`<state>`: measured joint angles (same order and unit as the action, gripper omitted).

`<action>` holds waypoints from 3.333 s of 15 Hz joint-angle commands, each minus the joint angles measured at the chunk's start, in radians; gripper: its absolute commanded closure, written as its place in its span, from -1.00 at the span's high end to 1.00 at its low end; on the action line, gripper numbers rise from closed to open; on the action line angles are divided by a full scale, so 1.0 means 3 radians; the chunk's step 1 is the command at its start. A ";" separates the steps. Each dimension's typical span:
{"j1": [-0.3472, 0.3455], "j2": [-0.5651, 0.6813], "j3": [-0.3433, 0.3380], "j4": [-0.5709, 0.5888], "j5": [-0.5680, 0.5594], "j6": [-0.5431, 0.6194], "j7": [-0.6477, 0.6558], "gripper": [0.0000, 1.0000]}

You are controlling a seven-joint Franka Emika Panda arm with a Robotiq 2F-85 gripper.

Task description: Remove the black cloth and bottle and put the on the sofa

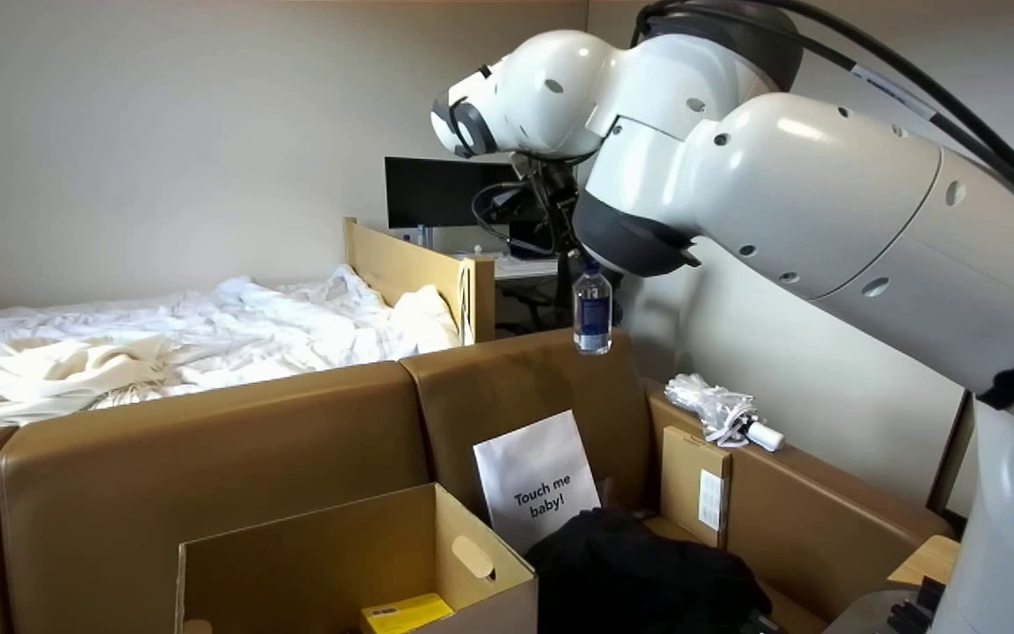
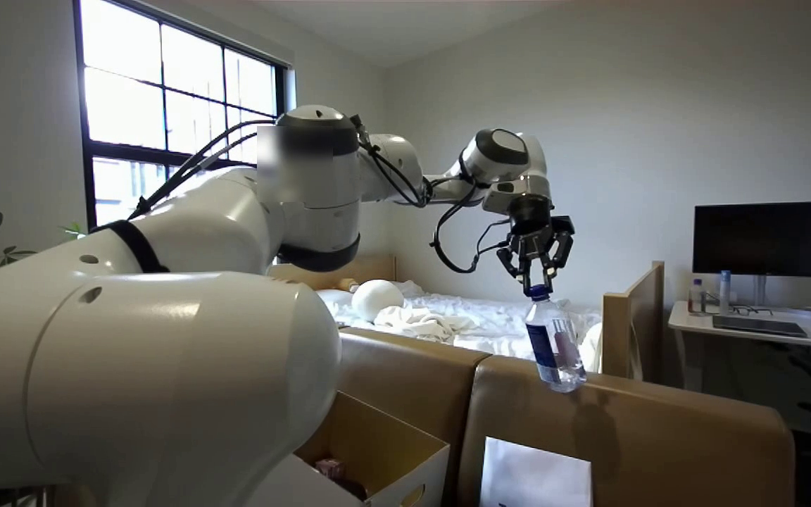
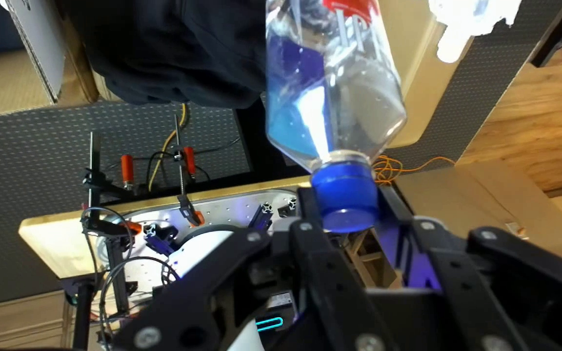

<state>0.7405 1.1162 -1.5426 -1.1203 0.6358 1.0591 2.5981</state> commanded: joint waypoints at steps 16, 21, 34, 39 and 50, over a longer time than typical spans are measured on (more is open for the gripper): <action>0.0577 -0.0086 -0.0143 -0.2626 0.0057 0.1109 -0.0181 -0.34; 0.0382 -0.0135 0.0022 -0.2357 -0.0013 0.1101 -0.0054 -0.77; -0.1457 0.0428 -0.0025 -0.1322 0.0670 0.0123 0.0029 -0.77; -0.1980 0.1170 -0.0681 -0.1415 0.1653 -0.0308 0.0029 -0.76; -0.2199 0.1273 -0.0969 -0.2321 0.1545 -0.0411 0.0029 -0.75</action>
<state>0.0569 1.4980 -1.7715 -1.7249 1.0333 0.9186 2.6067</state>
